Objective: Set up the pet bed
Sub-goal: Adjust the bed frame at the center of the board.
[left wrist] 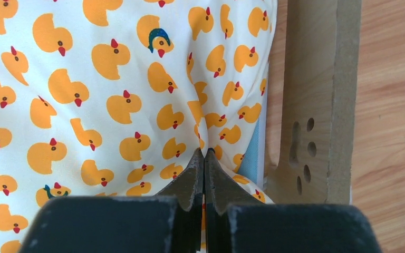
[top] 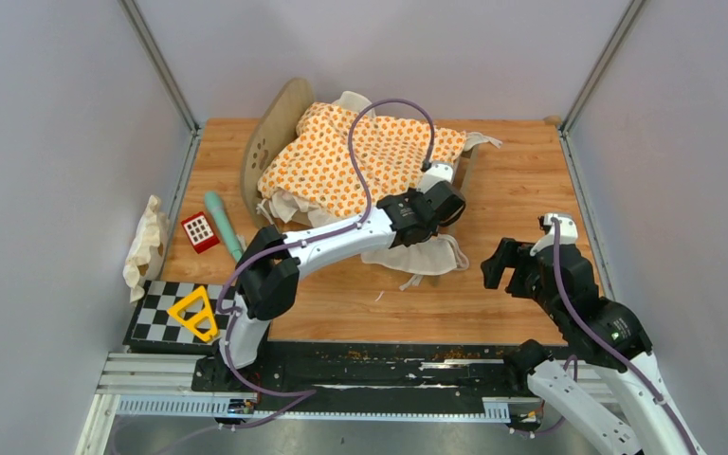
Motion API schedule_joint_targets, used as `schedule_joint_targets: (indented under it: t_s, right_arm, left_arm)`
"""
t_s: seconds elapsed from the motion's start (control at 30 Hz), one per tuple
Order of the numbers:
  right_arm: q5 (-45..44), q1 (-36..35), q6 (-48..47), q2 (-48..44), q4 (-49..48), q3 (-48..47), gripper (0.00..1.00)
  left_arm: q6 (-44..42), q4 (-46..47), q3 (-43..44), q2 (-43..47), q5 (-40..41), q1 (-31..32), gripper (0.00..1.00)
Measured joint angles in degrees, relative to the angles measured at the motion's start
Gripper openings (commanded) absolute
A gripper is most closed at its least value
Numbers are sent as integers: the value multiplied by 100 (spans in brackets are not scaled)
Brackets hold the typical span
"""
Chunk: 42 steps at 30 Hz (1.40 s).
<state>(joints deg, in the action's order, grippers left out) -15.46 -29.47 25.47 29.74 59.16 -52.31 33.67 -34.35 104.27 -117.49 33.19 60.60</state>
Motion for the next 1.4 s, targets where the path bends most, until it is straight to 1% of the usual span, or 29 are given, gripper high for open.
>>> schedule_joint_targets:
  t_s: [0.17, 0.3, 0.47, 0.63, 0.73, 0.87, 0.97, 1.13, 1.27, 1.4]
  right_arm:
    - [7, 0, 0, -33, -103, 118, 85]
    - [79, 0, -2, -39, -326, 267, 85]
    - [157, 4, -4, -55, -605, 372, 85]
    - [275, 4, -39, -33, -841, 442, 85]
    - [363, 4, -111, 72, -960, 459, 83]
    - [459, 4, -332, 328, -1193, 461, 79]
    - [498, 4, -549, 551, -1456, 461, 77]
    - [662, 4, -1064, 1110, -2048, 463, 77]
    - [990, 4, -1690, 1729, -2468, 446, 78]
    - [1161, 4, -2306, 2245, -2774, 422, 77]
  left_arm:
    - [-439, 33, -94, 31, -326, -118, 0]
    - [-1045, 118, -149, 302, -1029, -317, 0]
    - [-1550, 162, -120, 713, -1672, -640, 0]
    - [-1838, 155, 140, 918, -2273, -1008, 0]
    - [-1917, 153, 205, 975, -2719, -1353, 0]
    - [-2065, 28, 210, 997, -3333, -1851, 0]
    - [-2175, -136, 210, 1001, -3692, -2048, 0]
    - [-2476, -229, 210, 1069, -3960, -2098, 0]
    - [-2636, -315, 210, 1150, -4076, -2116, 0]
    - [-2712, -407, 210, 1169, -4175, -2164, 0]
